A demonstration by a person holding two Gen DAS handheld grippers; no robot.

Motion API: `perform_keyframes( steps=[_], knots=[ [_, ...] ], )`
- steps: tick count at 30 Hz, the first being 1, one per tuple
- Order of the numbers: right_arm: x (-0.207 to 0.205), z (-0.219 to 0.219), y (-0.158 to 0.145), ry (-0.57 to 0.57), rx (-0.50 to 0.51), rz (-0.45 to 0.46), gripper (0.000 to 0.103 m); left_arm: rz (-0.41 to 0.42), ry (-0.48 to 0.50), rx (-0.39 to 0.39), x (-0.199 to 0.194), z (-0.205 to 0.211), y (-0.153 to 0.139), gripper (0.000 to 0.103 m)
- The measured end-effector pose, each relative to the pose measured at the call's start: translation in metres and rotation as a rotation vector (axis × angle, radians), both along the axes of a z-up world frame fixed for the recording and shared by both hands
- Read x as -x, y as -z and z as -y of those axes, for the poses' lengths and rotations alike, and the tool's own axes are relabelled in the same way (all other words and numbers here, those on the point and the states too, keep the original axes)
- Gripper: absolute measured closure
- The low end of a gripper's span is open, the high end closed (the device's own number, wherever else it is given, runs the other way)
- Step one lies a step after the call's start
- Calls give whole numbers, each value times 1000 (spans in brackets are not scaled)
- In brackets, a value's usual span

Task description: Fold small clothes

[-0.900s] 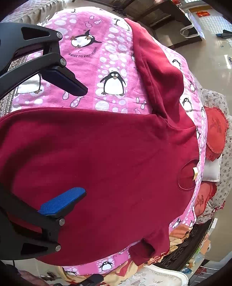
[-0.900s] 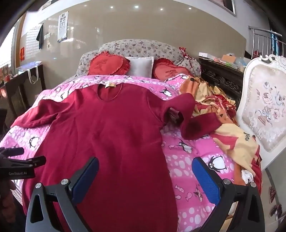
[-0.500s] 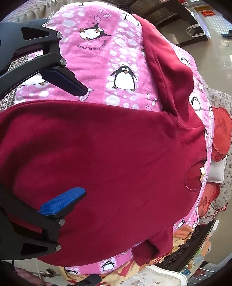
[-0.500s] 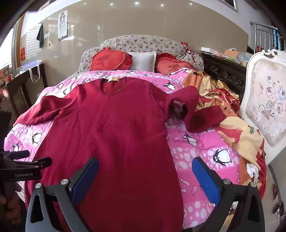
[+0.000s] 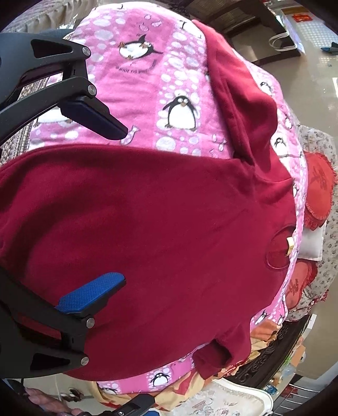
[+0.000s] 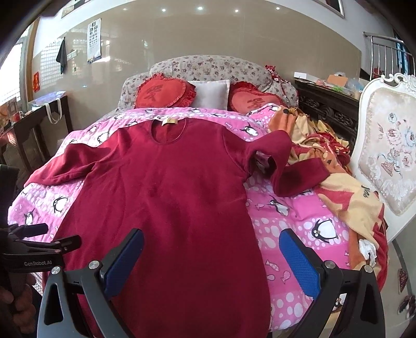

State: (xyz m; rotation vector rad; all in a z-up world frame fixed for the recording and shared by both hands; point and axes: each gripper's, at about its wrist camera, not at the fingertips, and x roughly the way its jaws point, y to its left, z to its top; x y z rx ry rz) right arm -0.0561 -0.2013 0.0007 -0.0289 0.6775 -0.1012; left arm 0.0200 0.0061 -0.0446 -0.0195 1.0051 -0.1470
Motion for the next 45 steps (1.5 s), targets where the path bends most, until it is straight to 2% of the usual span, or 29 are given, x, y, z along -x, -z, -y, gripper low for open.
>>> perform_keyframes(
  steps=[8,14,19,23,30,38,45],
  knots=[
    [-4,6,4,46,8,-48,0,-25,-3,-26,-4,1,7,0],
    [-9,7,5,74,-11,-74,0,2,-14,-27,2,-2,-7,0],
    [-8,5,4,67,23,-48,0,21,-7,-6,9,0,-12,0],
    [-8,3,3,71,35,-80,0,17,-1,-5,10,4,-12,0],
    [-9,5,1,85,29,-86,0,17,1,-6,8,5,-13,0],
    [-8,0,-1,60,38,-80,0,4,-38,28,9,-3,-8,0],
    [-6,-8,-3,29,16,-56,0,18,-19,14,14,6,-10,0]
  ],
)
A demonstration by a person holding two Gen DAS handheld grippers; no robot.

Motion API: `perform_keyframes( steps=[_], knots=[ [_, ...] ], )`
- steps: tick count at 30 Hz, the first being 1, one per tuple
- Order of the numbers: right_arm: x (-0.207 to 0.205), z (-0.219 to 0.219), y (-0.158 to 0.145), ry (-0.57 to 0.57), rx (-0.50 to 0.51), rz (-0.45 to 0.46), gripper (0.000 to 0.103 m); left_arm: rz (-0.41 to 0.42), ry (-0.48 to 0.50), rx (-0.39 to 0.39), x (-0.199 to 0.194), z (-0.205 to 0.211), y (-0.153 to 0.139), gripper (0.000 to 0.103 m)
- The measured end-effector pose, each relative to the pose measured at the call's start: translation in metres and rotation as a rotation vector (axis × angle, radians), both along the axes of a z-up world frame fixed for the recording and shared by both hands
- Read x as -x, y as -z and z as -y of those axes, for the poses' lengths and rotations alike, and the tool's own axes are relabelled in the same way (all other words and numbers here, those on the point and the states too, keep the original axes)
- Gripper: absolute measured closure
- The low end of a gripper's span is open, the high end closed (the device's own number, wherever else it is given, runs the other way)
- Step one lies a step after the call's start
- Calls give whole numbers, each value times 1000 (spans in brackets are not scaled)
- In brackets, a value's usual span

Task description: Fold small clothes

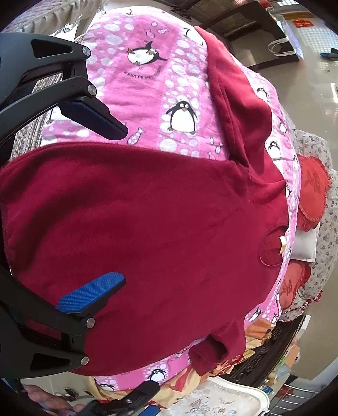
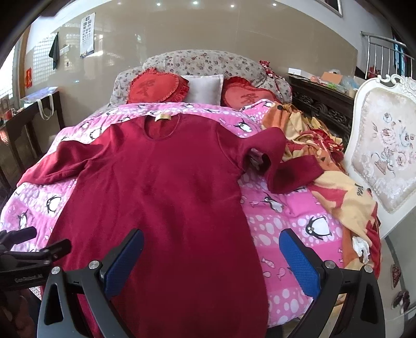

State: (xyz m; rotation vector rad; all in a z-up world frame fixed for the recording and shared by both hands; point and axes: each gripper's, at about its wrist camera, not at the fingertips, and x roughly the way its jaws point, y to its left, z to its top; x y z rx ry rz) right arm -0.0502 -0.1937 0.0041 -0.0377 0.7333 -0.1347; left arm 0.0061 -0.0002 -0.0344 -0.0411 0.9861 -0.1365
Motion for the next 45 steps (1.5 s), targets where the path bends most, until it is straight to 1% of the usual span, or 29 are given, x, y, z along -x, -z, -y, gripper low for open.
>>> perform_keyframes(
  steps=[5,8,11,14,17,20,25,29,34,36,38,43,45],
  knots=[
    [-4,-8,-10,-32,24,17,0,41,-19,2,8,-8,-12,0],
    [-8,-7,-13,-22,-8,29,0,44,-29,-12,11,-14,-13,0],
    [-13,-6,-12,-14,-51,14,0,43,-44,2,11,-21,-14,0],
    [-18,-13,-10,-23,-54,-2,0,51,-56,11,13,-26,-15,0],
    [-17,-21,-7,-40,-40,-9,0,37,-62,30,14,-30,-11,0],
    [-16,-27,-3,-55,-24,-16,0,12,-58,31,14,-30,-3,0],
    [-21,-30,1,-51,-33,-15,0,-2,-61,32,12,-35,5,0],
    [-25,-34,-1,-65,-17,-6,0,31,-65,19,10,-36,1,0],
    [-22,-33,-7,-68,-25,20,0,78,-52,-3,13,-31,-8,0],
    [-21,-33,-9,-75,-19,29,0,89,-44,-27,15,-29,-9,0],
    [-21,-36,-10,-81,-18,33,0,90,-38,-33,15,-29,-9,0],
    [-24,-49,-14,-112,-2,39,0,103,-78,-32,12,-40,-12,0],
    [-29,-56,-15,-120,2,26,0,108,-108,-34,9,-47,-12,0]
  ],
)
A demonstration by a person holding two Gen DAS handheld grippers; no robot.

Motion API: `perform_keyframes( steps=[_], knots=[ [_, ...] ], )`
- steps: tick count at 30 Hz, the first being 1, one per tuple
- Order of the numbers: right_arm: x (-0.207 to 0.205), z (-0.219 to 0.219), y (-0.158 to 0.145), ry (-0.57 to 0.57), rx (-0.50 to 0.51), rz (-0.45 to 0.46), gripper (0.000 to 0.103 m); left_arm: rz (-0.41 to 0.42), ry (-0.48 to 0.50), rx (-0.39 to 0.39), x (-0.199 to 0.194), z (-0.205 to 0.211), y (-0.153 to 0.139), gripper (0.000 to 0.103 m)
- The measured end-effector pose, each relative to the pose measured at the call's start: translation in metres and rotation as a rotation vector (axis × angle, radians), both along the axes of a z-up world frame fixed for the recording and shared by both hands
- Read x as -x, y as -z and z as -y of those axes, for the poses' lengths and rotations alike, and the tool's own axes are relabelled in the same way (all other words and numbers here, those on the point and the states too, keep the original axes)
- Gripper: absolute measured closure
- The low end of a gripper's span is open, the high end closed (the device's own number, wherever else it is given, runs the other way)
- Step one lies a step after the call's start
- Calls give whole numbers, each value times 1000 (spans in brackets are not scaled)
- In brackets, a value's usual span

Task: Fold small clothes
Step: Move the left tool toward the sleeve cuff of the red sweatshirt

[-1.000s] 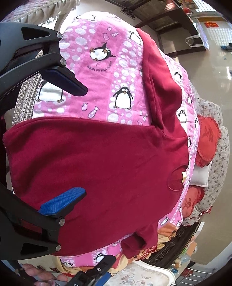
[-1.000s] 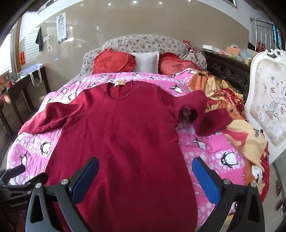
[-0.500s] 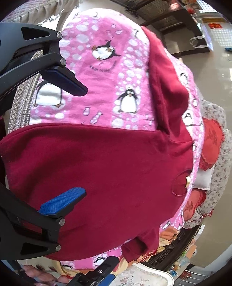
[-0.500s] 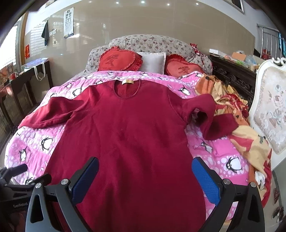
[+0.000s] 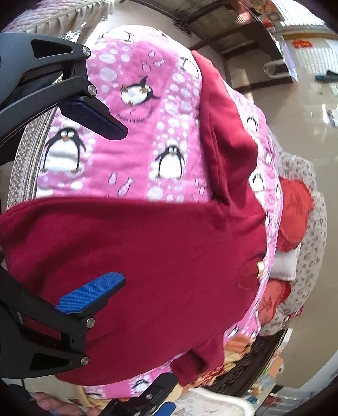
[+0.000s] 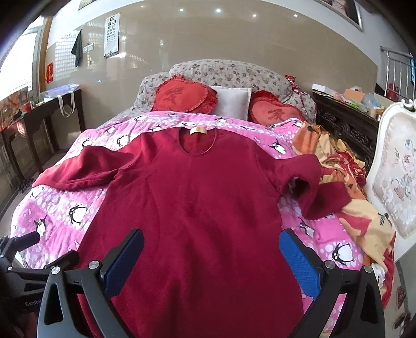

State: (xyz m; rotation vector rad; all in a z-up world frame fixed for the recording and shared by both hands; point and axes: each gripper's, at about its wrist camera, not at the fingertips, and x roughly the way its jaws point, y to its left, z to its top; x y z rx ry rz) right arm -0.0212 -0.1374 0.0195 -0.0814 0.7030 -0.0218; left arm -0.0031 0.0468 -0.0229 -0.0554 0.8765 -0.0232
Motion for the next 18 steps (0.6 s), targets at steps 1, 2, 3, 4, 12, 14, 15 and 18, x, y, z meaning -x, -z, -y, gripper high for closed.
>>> perform_keyframes(
  steps=[1,2,3,4,12,14,15,18],
  knots=[
    [-1,-2,0,-2,-3,-3,0,2,-9,-1,-1,-3,0,0],
    [-4,-5,-1,-3,-3,-9,0,-2,-12,0,-4,-6,1,0],
    [-7,-9,-2,-1,5,-12,0,-8,-7,5,-6,-9,2,0],
    [-10,-12,-3,0,17,-15,0,-13,1,11,-8,-12,4,0],
    [-39,-45,-1,38,21,-68,0,-42,102,5,-12,-29,14,0],
    [-42,-52,-1,42,25,-62,0,-42,114,-7,-10,-33,16,0],
    [-44,-55,0,43,18,-63,0,-38,117,-13,-9,-35,15,0],
    [-49,-59,1,32,-15,-72,0,-23,105,-23,-9,-36,11,0]
  ],
)
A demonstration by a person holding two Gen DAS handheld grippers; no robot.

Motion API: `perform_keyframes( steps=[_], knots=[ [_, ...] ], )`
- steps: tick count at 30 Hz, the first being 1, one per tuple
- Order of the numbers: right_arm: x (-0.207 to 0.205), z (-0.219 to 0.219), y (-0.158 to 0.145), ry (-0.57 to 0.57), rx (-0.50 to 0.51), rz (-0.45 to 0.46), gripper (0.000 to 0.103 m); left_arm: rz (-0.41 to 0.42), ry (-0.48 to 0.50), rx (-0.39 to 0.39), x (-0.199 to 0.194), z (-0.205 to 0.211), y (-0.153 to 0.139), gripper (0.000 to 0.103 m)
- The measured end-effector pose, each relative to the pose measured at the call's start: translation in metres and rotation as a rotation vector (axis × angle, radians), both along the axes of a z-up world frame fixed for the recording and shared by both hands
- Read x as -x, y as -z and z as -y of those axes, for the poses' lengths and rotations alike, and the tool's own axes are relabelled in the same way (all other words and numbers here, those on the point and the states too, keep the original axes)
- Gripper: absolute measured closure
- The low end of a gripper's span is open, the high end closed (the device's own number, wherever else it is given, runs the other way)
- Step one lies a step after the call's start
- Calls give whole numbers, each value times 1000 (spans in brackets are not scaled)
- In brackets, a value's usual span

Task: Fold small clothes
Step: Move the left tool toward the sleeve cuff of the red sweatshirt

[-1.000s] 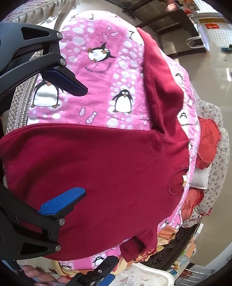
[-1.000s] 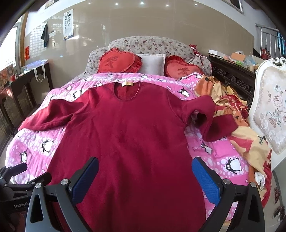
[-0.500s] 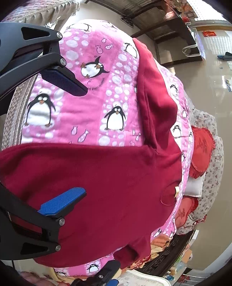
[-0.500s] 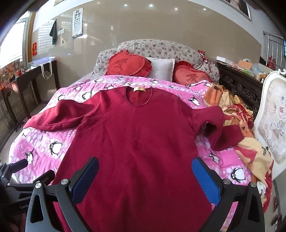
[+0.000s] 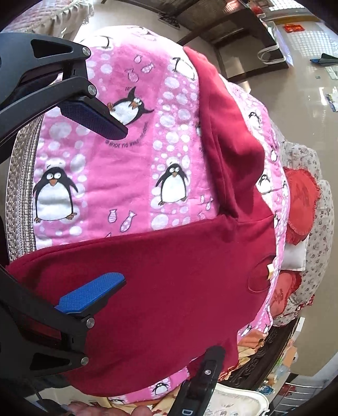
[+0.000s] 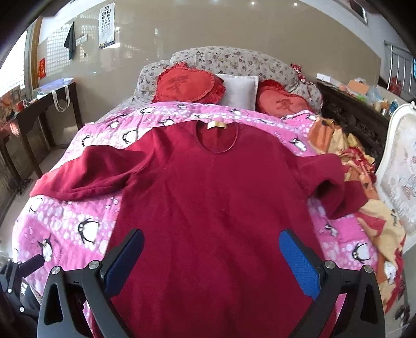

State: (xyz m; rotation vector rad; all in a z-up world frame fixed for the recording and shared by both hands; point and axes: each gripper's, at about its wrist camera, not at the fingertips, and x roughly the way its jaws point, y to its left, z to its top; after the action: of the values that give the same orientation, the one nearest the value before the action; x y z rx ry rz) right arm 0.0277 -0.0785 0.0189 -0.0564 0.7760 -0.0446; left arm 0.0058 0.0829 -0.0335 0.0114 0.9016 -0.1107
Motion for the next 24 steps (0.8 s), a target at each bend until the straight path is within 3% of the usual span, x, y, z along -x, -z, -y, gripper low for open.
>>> perform_keyframes(
  steps=[7,13,17,21,24],
  knots=[
    [13,22,-19,-20,26,84,0,36,-59,27,10,13,-12,0],
    [38,63,-13,49,-6,91,0,62,6,-68,27,47,-21,0],
    [55,75,-9,68,42,112,0,96,36,-121,36,62,-28,0],
    [58,77,-2,59,109,92,0,88,40,-124,35,67,-27,0],
    [53,87,10,57,64,64,0,85,64,-139,32,71,-23,0]
  ],
)
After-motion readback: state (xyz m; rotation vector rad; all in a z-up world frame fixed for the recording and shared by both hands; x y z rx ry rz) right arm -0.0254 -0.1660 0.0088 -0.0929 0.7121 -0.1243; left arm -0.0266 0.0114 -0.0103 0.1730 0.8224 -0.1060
